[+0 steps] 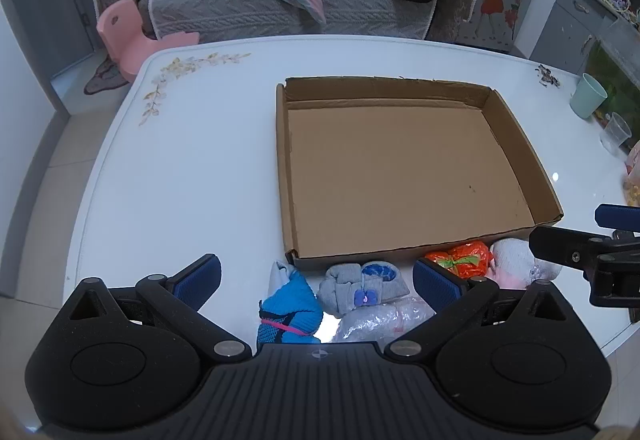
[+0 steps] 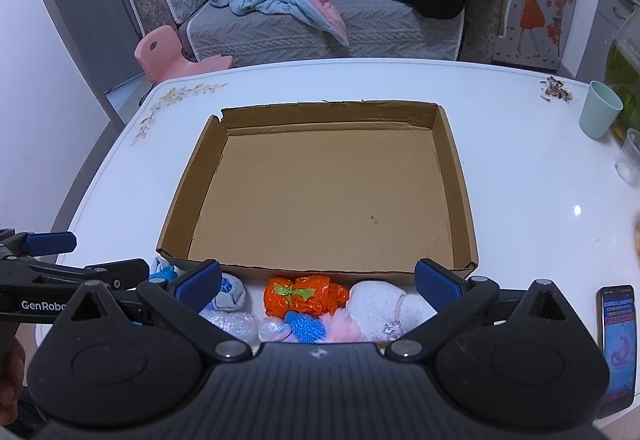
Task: Organize objects
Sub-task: 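Grasp the blue knit bundle with the left gripper while the right grasps the white towel roll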
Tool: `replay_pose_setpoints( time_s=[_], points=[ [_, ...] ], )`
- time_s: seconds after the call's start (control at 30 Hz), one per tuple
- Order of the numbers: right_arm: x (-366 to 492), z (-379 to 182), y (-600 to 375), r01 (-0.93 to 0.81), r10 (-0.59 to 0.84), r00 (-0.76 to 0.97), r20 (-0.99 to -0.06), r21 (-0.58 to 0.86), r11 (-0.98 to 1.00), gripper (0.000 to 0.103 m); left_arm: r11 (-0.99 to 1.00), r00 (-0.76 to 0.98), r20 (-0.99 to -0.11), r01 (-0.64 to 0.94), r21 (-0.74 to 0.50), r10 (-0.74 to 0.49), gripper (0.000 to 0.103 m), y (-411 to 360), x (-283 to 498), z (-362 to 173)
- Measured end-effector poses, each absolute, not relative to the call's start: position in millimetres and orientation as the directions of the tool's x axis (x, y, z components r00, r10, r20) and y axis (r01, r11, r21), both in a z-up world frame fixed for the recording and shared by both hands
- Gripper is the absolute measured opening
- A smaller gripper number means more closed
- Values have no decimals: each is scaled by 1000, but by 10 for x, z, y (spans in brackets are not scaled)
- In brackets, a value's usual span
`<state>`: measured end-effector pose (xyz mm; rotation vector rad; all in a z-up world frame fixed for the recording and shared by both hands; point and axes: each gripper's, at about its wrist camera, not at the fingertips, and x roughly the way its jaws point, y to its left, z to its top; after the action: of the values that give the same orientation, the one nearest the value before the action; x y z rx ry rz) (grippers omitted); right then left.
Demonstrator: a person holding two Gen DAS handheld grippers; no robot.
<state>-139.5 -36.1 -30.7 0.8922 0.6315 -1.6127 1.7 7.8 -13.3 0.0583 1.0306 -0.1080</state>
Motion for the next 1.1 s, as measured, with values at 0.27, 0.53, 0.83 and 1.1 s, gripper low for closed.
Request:
replay_pose_setpoints(
  time_s=[0.27,0.53,0.83,1.1],
  points=[
    [-1413,-322,-357,968,-562,-85,-823,64,-241,103,993,503,-862,114,-5,-62,102,78,19,-148],
    [-1462,-323,-383,965,-564,-90,-821,68,-253,103,994,500,-866,110,23,-35,102,114,60,-174],
    [-1943,-511,-327,955,-524,-70,-849,95,-281,103,989,405,-910,75,129,88,102,380,146,-559],
    [-2173,-804,-430,939,-466,-58,-883,110,-325,103,984,331,-938,103,145,103,102,342,208,-866]
  ],
)
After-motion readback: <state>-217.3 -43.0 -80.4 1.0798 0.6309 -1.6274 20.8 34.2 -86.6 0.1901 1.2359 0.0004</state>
